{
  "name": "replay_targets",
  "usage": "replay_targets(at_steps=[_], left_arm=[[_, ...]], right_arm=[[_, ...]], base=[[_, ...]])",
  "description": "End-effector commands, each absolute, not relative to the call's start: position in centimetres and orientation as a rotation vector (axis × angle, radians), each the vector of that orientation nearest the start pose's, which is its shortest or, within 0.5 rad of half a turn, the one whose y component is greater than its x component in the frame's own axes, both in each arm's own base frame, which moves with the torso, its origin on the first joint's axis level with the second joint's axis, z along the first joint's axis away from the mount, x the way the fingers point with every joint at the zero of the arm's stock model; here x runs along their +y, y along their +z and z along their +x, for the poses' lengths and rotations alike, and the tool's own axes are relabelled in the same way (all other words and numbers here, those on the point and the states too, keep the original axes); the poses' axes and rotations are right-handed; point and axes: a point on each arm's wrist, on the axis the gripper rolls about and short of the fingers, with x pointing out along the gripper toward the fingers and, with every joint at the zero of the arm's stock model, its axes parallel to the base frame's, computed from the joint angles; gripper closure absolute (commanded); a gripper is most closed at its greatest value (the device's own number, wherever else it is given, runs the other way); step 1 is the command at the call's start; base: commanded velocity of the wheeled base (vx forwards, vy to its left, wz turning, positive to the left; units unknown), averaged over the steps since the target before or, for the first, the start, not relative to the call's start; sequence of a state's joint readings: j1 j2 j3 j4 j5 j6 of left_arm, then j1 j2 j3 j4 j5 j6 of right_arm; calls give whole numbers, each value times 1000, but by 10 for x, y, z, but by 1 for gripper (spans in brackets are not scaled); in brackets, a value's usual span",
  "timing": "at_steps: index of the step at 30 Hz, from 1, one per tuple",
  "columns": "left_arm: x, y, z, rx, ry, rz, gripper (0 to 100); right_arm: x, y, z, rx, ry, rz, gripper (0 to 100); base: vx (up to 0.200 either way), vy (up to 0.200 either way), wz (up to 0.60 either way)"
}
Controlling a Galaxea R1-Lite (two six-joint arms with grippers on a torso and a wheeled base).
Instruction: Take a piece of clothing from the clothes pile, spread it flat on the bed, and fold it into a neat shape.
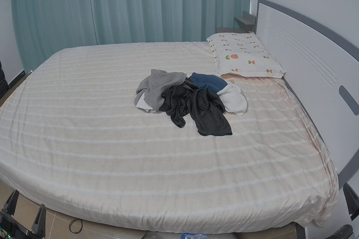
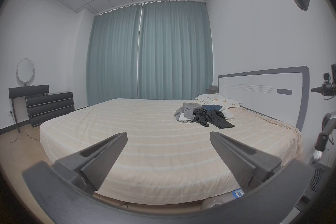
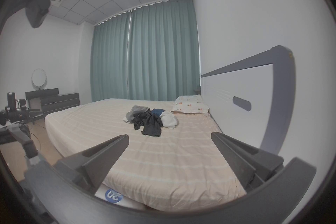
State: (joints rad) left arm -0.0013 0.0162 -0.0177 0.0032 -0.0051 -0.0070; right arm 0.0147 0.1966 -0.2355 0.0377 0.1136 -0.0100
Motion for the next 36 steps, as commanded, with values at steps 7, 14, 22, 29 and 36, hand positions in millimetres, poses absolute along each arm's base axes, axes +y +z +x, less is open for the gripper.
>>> replay_targets(at_steps=[7,14,22,29,36], left_arm=[[0,76,-23,3,-6,-8,0],[0,76,-23,3,-5,-8,0],[0,76,-23,3,-6,-8,0],[0,76,-23,3,-6,-8,0],[0,76,-23,3,-5,-8,0]], right_arm=[[40,144,189,551,313,113,0],[77,109,286,576,224,169,0],[116,54,394,561,92,153,0],[134,14,434,576,38,173,0],[153,-10,461,560,6,277,0]], base=[[0,0,0],[0,0,0],[0,0,0],[0,0,0],[0,0,0]])
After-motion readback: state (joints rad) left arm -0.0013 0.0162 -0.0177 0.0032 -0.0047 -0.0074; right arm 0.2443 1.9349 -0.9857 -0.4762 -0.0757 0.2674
